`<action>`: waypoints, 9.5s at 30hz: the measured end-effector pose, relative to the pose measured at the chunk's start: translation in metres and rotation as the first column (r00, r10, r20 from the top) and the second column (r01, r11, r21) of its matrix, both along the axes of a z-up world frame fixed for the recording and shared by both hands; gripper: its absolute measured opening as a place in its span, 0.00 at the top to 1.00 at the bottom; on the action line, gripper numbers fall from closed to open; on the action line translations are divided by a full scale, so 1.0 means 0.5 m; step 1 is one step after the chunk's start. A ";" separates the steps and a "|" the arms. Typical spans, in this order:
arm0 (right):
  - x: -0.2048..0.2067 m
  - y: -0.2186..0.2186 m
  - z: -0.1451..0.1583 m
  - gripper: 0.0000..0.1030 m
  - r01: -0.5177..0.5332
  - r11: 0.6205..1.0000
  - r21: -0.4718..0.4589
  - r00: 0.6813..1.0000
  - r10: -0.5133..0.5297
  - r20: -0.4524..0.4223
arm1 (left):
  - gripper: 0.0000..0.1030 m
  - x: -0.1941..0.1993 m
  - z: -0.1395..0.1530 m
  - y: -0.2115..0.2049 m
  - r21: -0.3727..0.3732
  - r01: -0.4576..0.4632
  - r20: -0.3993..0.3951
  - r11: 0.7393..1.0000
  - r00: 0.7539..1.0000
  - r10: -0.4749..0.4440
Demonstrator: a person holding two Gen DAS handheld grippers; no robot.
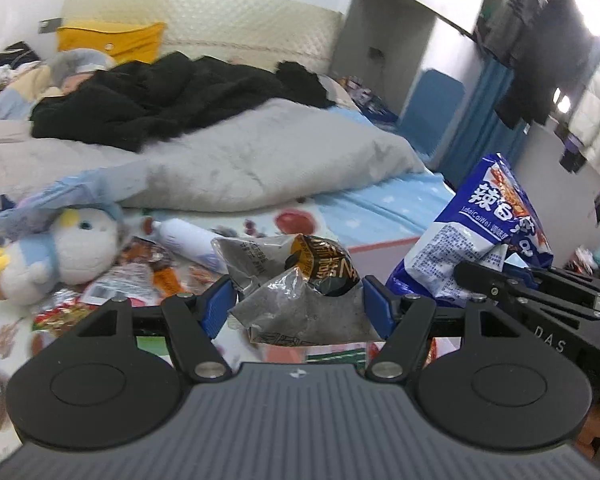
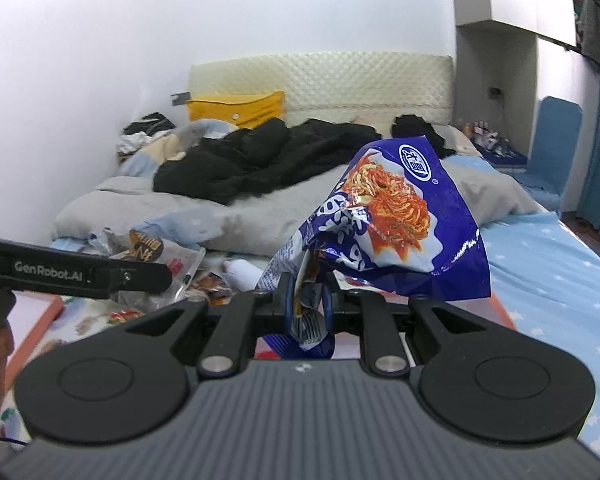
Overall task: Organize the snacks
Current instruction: 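Lift both held bags up and over the pink box, then open both tools over the pink box to drop the bags, then withdraw both open tools from the box back toward the snack pile, then grasp the pretzel-stick pack with the left tool while the right tool grasps the orange bag, then carry both held snacks up and over the pink box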
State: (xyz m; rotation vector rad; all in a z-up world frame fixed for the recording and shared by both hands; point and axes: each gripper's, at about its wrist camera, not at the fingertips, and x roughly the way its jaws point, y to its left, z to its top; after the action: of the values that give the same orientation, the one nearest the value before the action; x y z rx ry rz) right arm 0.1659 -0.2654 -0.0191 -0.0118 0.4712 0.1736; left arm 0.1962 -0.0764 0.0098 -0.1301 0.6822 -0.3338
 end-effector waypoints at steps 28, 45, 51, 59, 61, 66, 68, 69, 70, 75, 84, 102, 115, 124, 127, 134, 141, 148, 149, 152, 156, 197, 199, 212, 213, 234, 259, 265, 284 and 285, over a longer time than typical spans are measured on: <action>0.022 -0.163 -0.196 0.60 0.166 0.985 -0.054 0.956 -0.174 -0.237 | 0.19 0.072 -0.200 -0.221 0.081 0.191 -0.186 0.978 0.967 -0.173; -0.023 -0.128 -0.077 0.48 0.140 0.990 0.023 0.988 -0.138 -0.072 | 0.18 0.014 -0.053 -0.136 0.031 0.126 -0.031 0.991 0.992 -0.126; -0.048 -0.097 -0.032 0.48 0.086 0.994 0.065 0.996 -0.086 -0.013 | 0.17 -0.012 -0.015 -0.078 0.023 0.079 0.008 0.997 0.997 -0.080; -0.072 -0.048 -0.006 0.48 0.023 0.996 0.088 0.999 -0.026 0.027 | 0.16 -0.046 0.006 -0.001 0.018 0.014 0.035 1.000 0.999 -0.014; -0.076 -0.034 -0.005 0.47 0.013 0.995 0.096 0.999 -0.015 0.029 | 0.13 -0.057 0.009 0.015 0.024 0.001 0.039 1.000 0.999 -0.002; -0.084 0.007 -0.007 0.47 -0.026 0.994 0.107 0.999 0.023 0.025 | 0.08 -0.088 0.012 0.059 0.022 -0.031 0.049 0.999 0.998 0.030; -0.085 0.022 -0.012 0.47 -0.038 0.992 0.119 0.999 0.036 0.022 | 0.07 -0.098 0.011 0.075 0.025 -0.047 0.052 0.999 0.998 0.046; -0.087 0.030 -0.014 0.47 -0.047 0.991 0.127 0.999 0.045 0.020 | 0.05 -0.103 0.010 0.082 0.028 -0.054 0.054 0.998 0.997 0.053; -0.088 0.039 -0.017 0.47 -0.057 0.990 0.131 0.998 0.055 0.016 | 0.05 -0.109 0.009 0.089 0.034 -0.061 0.057 0.998 0.997 0.059; -0.096 0.089 -0.033 0.47 -0.104 0.988 0.111 0.994 0.105 -0.001 | 0.03 -0.140 -0.012 0.136 0.044 -0.109 0.046 0.993 0.993 0.107; -0.125 0.146 -0.060 0.47 -0.116 0.986 0.123 0.993 0.118 -0.012 | 0.03 -0.182 -0.054 0.213 0.041 -0.187 0.028 0.981 0.982 0.186; -0.191 0.231 -0.143 0.47 -0.151 0.985 0.089 0.980 0.161 -0.120 | 0.03 -0.257 -0.167 0.295 0.029 -0.264 -0.031 0.964 0.964 0.265; -0.137 0.298 -0.196 0.47 -0.170 0.985 0.000 0.971 0.167 -0.172 | 0.03 -0.222 -0.292 0.382 0.004 -0.318 -0.122 0.948 0.941 0.316; -0.029 0.336 -0.223 0.47 -0.138 0.990 0.039 0.977 0.143 -0.157 | 0.04 -0.104 -0.372 0.421 0.011 -0.337 -0.146 0.941 0.931 0.335; 0.014 0.348 -0.232 0.47 -0.122 0.991 0.059 0.980 0.129 -0.150 | 0.03 -0.059 -0.397 0.428 0.027 -0.340 -0.152 0.940 0.928 0.340; 0.128 0.370 -0.274 0.47 -0.057 0.993 0.103 0.981 0.075 -0.176 | 0.03 0.036 -0.449 0.444 0.062 -0.358 -0.161 0.932 0.918 0.364; 0.235 0.376 -0.326 0.47 0.061 0.987 0.150 0.975 -0.027 -0.221 | 0.03 0.141 -0.494 0.451 0.120 -0.341 -0.162 0.933 0.920 0.357; 0.311 0.372 -0.357 0.47 0.186 0.964 0.190 0.961 -0.137 -0.242 | 0.03 0.214 -0.515 0.442 0.205 -0.299 -0.126 0.932 0.936 0.328; 0.320 0.369 -0.362 0.47 0.205 0.960 0.191 0.956 -0.155 -0.248 | 0.03 0.222 -0.519 0.441 0.212 -0.297 -0.120 0.931 0.938 0.326; 0.351 0.363 -0.383 0.47 0.249 0.946 0.206 0.941 -0.186 -0.283 | 0.03 0.241 -0.524 0.434 0.249 -0.276 -0.098 0.928 0.946 0.308; 0.386 0.358 -0.409 0.47 0.287 0.925 0.249 0.923 -0.198 -0.330 | 0.01 0.265 -0.531 0.430 0.272 -0.266 -0.102 0.925 0.948 0.302; 0.123 0.333 -0.364 0.83 -0.048 0.998 0.046 0.946 0.060 -0.319 | 0.67 0.025 -0.482 0.382 0.049 -0.270 -0.231 0.962 0.934 0.274; 0.100 0.327 -0.361 0.83 -0.065 0.997 0.042 0.943 0.075 -0.324 | 0.74 0.006 -0.478 0.378 0.013 -0.289 -0.241 0.957 0.928 0.283; -0.012 0.283 -0.331 0.84 -0.085 0.996 0.029 0.949 0.090 -0.304 | 0.87 -0.084 -0.403 0.302 -0.037 -0.235 -0.198 0.971 0.954 0.224; -0.015 0.280 -0.327 0.84 -0.087 0.996 0.031 0.949 0.092 -0.300 | 0.88 -0.087 -0.397 0.300 -0.042 -0.238 -0.193 0.970 0.955 0.225; -0.037 0.249 -0.228 0.88 -0.146 0.989 0.032 0.955 0.150 -0.256 | 0.93 -0.106 -0.267 0.255 -0.041 -0.247 -0.111 0.968 0.964 0.241; 0.015 0.137 -0.008 0.88 -0.125 0.992 0.006 0.992 0.125 -0.024 | 0.93 -0.004 -0.004 0.156 -0.046 -0.140 0.038 0.989 0.989 0.142; 0.024 0.088 0.008 0.88 -0.088 0.996 -0.005 0.996 0.088 -0.001 | 0.93 0.019 0.025 0.087 -0.055 -0.078 0.055 0.995 0.995 0.081; 0.042 -0.125 -0.131 0.88 0.114 0.993 -0.028 0.978 -0.117 -0.172 | 0.93 0.115 -0.107 -0.190 -0.008 0.150 -0.125 0.989 0.981 -0.150; 0.042 -0.127 -0.141 0.88 0.121 0.992 -0.034 0.976 -0.125 -0.177 | 0.93 0.117 -0.119 -0.198 -0.002 0.155 -0.135 0.988 0.979 -0.153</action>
State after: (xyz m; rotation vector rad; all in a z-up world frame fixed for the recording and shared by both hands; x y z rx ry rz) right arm 0.1868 -0.3290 -0.0899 0.0104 0.6517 0.0477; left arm 0.2549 -0.1755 -0.0494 -0.0924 0.8298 -0.4739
